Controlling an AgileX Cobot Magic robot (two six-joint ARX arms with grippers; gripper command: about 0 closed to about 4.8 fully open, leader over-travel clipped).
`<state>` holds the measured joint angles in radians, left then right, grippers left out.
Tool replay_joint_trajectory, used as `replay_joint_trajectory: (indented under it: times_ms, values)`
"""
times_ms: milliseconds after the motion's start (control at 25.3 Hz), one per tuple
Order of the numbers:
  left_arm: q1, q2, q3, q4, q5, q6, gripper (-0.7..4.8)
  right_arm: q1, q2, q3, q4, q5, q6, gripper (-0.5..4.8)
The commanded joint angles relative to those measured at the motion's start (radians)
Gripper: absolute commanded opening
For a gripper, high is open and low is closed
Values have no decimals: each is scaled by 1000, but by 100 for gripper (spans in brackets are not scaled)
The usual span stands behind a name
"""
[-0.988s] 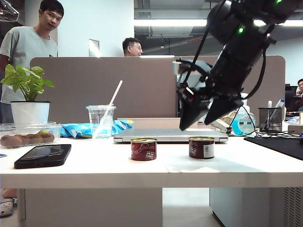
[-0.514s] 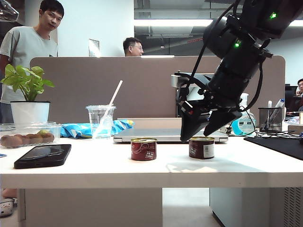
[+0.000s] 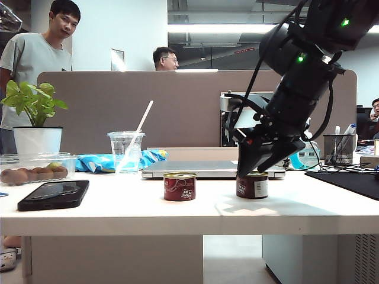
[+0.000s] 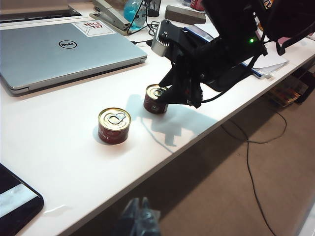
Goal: Stack a can of tomatoes on the right onto the can of tomatoes on the left.
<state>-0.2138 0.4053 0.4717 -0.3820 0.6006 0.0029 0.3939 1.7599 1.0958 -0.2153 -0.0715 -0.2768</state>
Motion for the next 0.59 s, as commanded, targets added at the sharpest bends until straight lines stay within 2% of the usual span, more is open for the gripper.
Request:
replay_joint_trajectory:
  times_ms: [40, 79, 316, 435, 593]
  values:
    - [1, -1, 4, 9, 5, -3, -4, -1, -4, 5, 4, -3, 7, 368]
    - [1, -2, 4, 8, 6, -3, -4, -2, -4, 5, 3, -10, 7, 398]
    - [1, -2, 4, 8, 6, -3, -4, -7, 16, 5, 14, -18, 8, 402]
    - [1, -2, 4, 4, 6, -3, -4, -8, 16, 5, 26, -8, 8, 440]
    - [1, -2, 4, 2, 6, -3, -4, -10, 16, 5, 37, 12, 8, 445]
